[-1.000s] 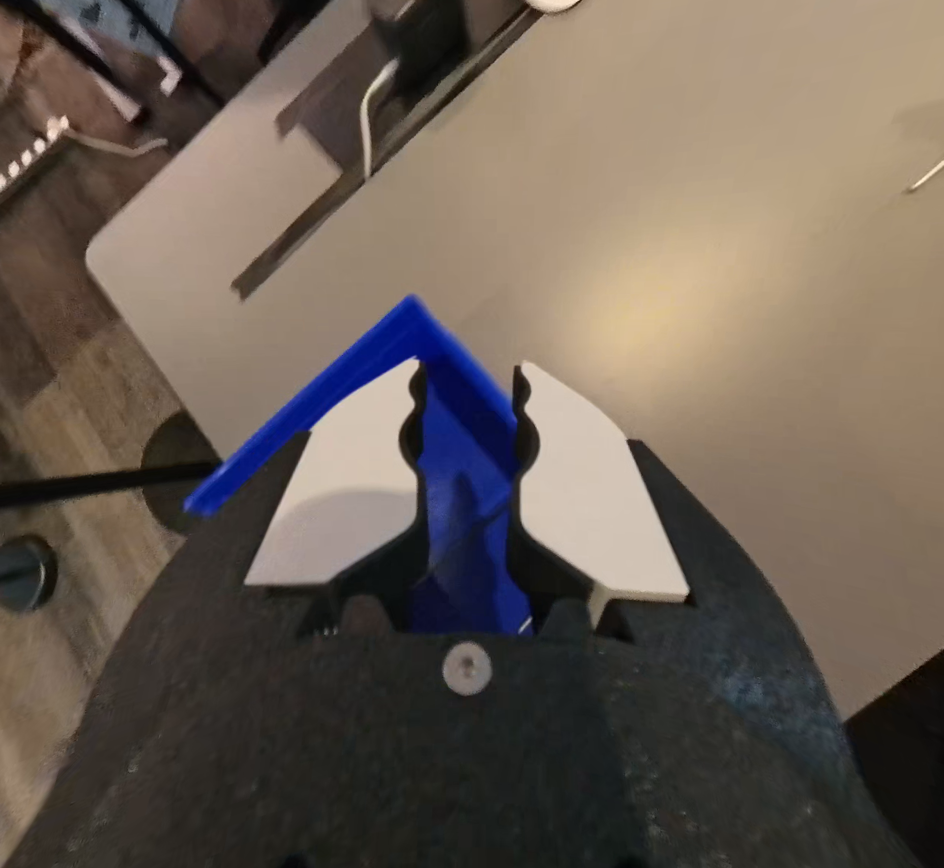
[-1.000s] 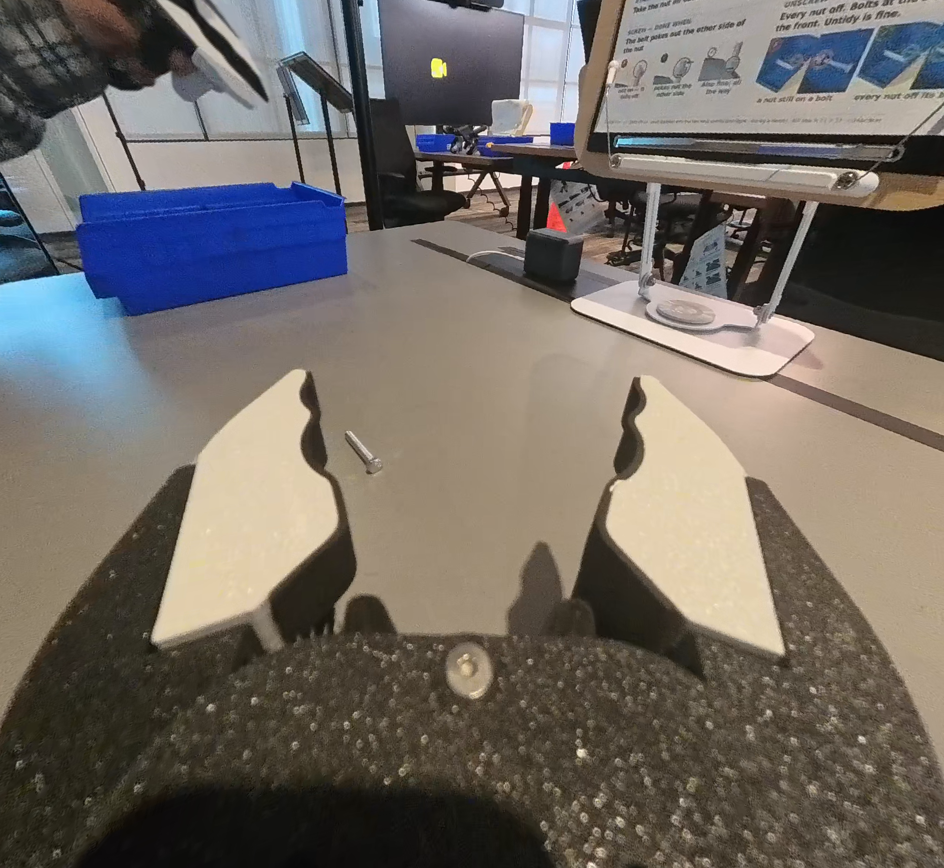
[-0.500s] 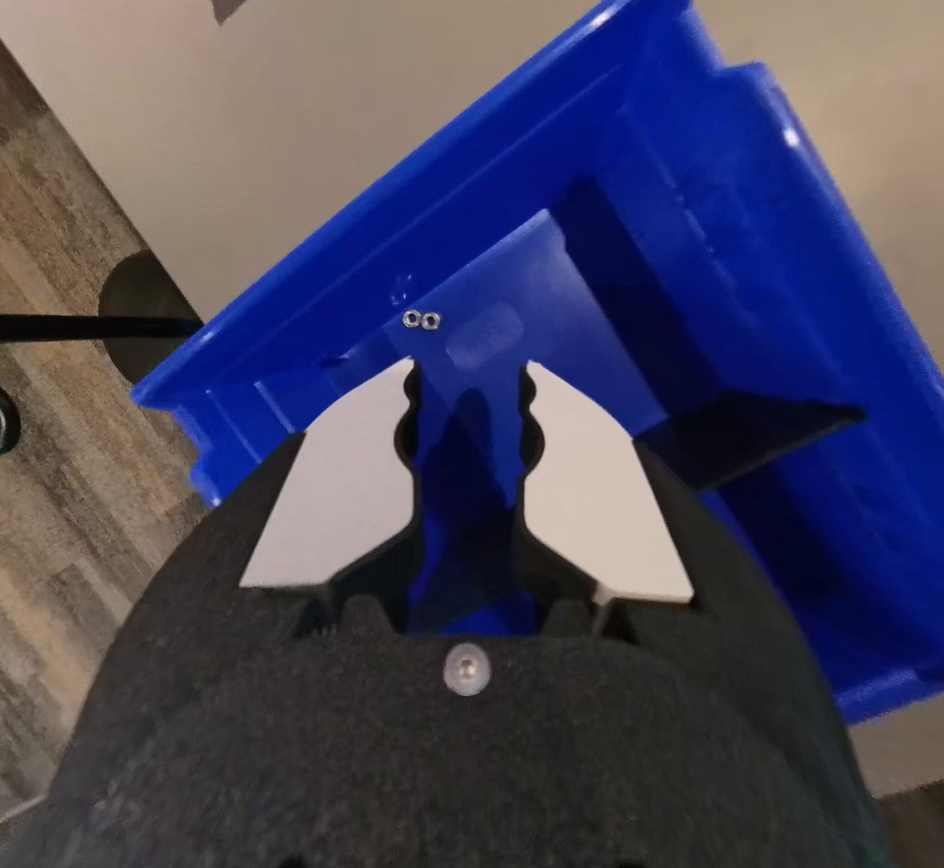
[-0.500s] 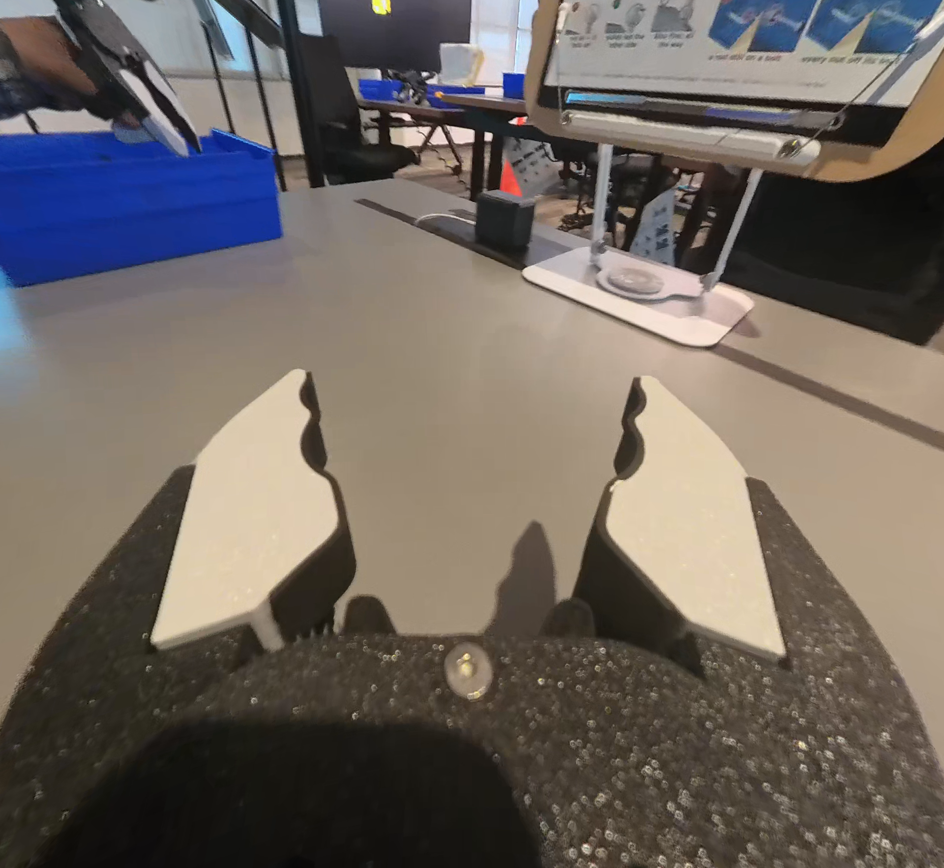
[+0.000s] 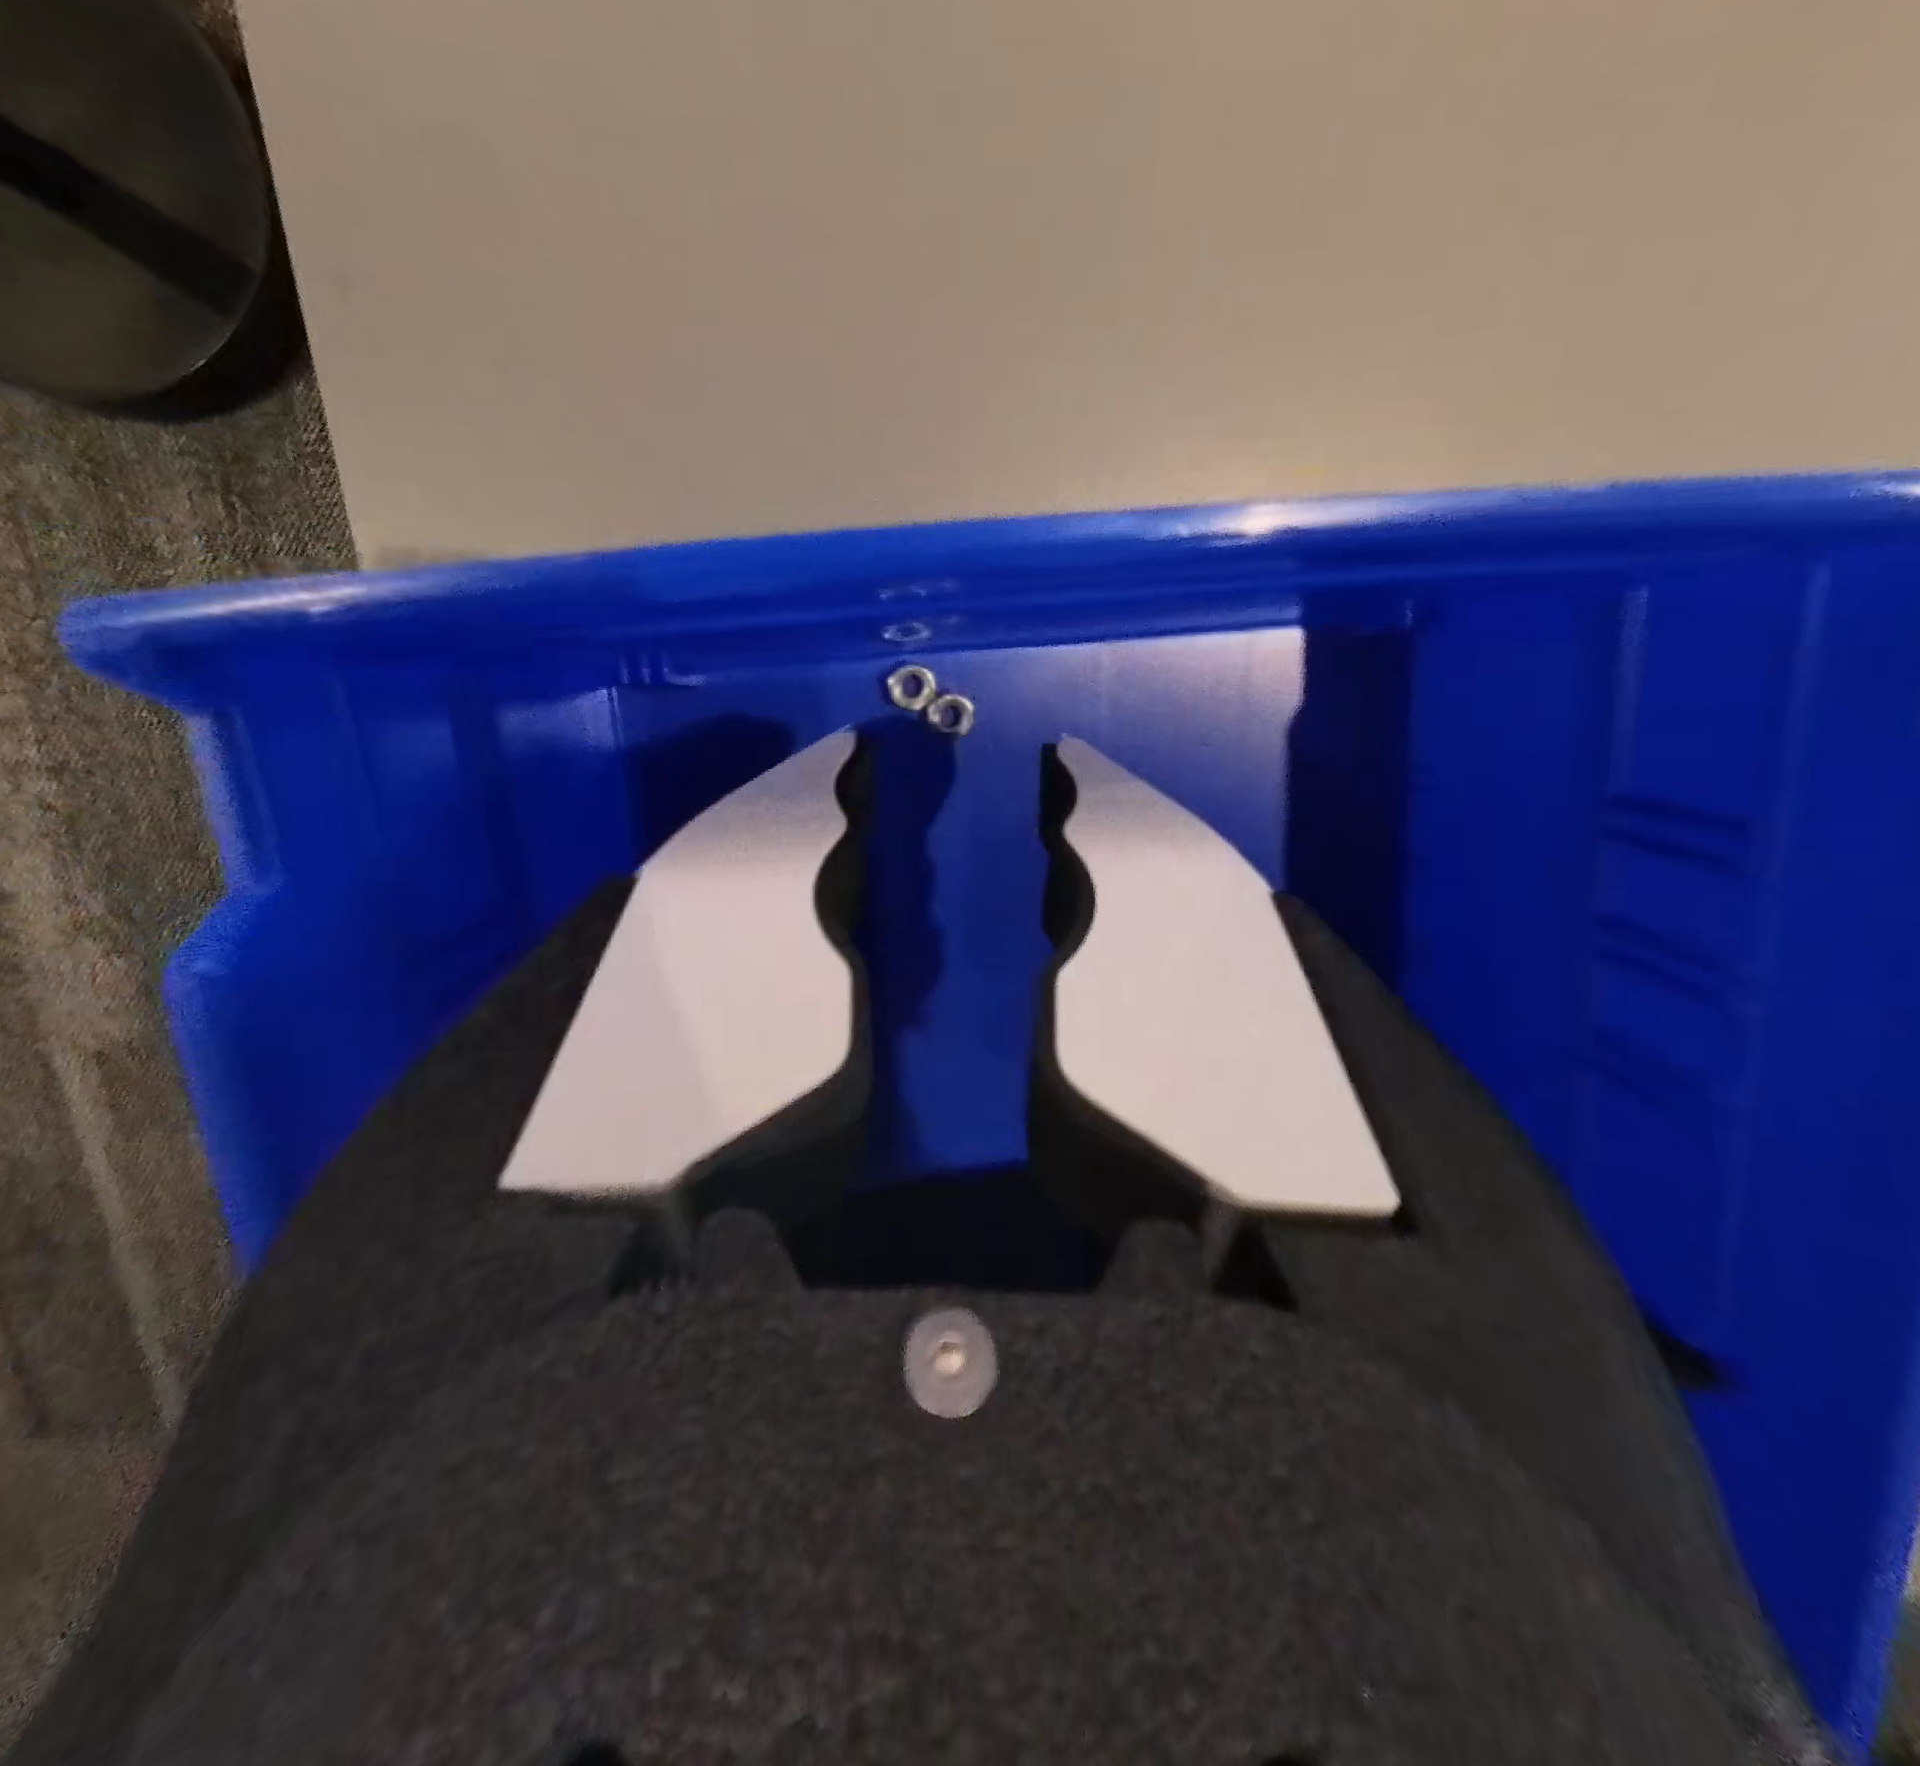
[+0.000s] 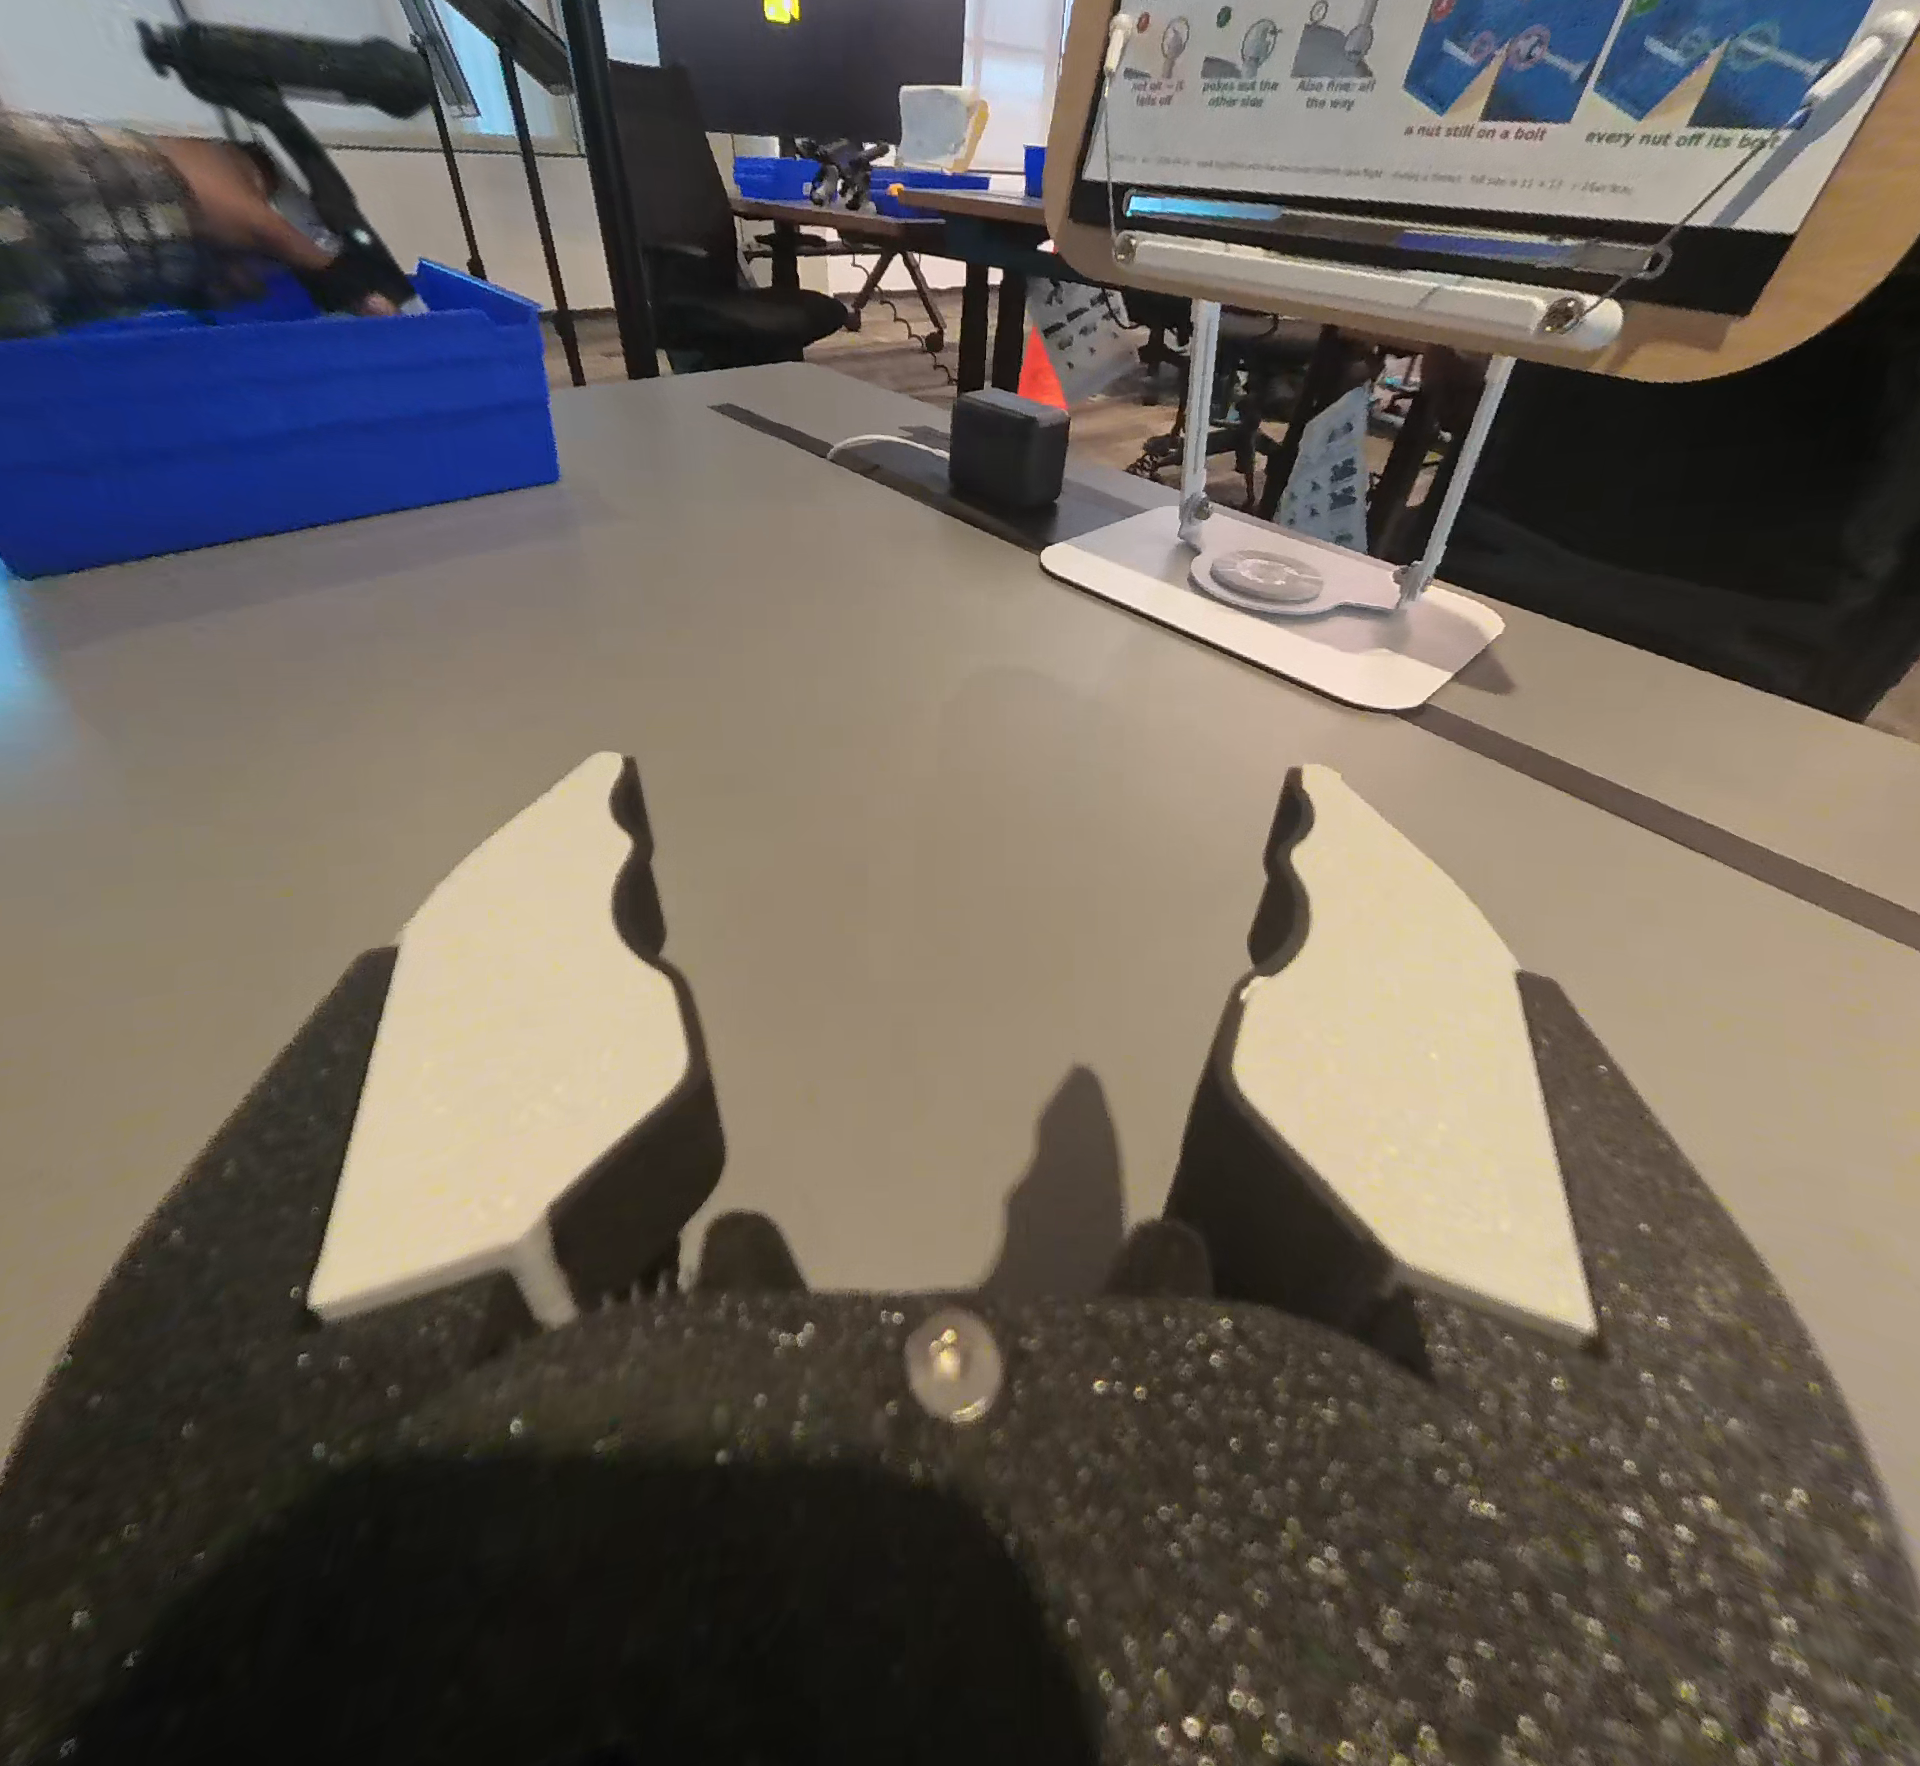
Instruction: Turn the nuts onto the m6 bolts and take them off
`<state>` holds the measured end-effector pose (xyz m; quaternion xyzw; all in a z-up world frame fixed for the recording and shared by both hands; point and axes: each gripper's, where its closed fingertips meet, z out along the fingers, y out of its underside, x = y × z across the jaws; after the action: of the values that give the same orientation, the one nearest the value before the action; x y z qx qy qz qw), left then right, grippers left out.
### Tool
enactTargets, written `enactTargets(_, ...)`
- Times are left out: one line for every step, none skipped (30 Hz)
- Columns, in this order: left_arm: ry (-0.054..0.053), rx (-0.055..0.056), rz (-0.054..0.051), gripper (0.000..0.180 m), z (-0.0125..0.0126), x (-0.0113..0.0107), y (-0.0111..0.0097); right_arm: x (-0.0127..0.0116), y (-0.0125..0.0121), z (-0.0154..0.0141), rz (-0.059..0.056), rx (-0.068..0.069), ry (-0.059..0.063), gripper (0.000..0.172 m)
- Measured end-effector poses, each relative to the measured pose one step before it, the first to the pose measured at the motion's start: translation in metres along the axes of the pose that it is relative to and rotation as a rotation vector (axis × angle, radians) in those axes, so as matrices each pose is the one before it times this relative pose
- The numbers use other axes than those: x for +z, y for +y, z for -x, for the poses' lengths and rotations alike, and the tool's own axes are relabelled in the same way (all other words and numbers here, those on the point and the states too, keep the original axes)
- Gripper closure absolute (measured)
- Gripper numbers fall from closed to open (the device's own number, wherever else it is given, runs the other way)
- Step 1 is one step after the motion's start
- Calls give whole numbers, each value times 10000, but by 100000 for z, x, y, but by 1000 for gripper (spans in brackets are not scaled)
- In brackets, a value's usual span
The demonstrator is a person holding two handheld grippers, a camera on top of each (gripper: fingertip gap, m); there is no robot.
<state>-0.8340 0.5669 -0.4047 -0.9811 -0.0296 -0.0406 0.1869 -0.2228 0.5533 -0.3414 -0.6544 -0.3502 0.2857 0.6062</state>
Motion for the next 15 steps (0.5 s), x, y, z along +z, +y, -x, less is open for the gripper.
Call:
enactTargets(-162,-125,86,150,198,177,-22,-245,-116,58,-37,-69,-5,60)
enactTargets(-173,-94,114,150,181,186,26,-244,-113,32,-23,-109,18,60)
enactTargets(-164,-72,156,150,171,206,85,-243,-94,4,-15,-107,33,60)
enactTargets(-100,-84,159,150,85,228,102,-200,-77,-4,-33,-53,18,60)
enactTargets(-30,-100,135,150,-19,219,78,-159,-128,43,-60,33,-35,60)
enactTargets(-38,-91,115,150,-21,213,76,-115,-169,52,-77,88,-60,60)
enactTargets(-51,-74,87,150,-12,208,52,-72,-208,47,-94,79,-43,60)
enactTargets(-28,-68,76,150,-48,222,49,-57,-152,33,-46,29,-32,60)
enactTargets(-18,-53,86,149,-60,243,70,-44,-88,44,-6,-34,-23,60)
enactTargets(-63,-30,122,149,24,239,108,-39,-32,45,9,-54,-7,60)
enactTargets(-132,5,173,150,143,214,151,-34,-19,43,11,-49,-9,60)
enactTargets(-149,35,157,150,163,172,126,-30,-12,19,7,-29,-7,60)
enactTargets(-120,40,91,150,119,95,39,-21,-23,20,-3,4,-17,60)
enactTargets(-56,26,59,151,26,77,-2,-25,-13,-1,-6,29,-19,60)
enactTargets(14,-7,72,151,-60,77,12,-25,-28,-34,-11,33,-2,60)
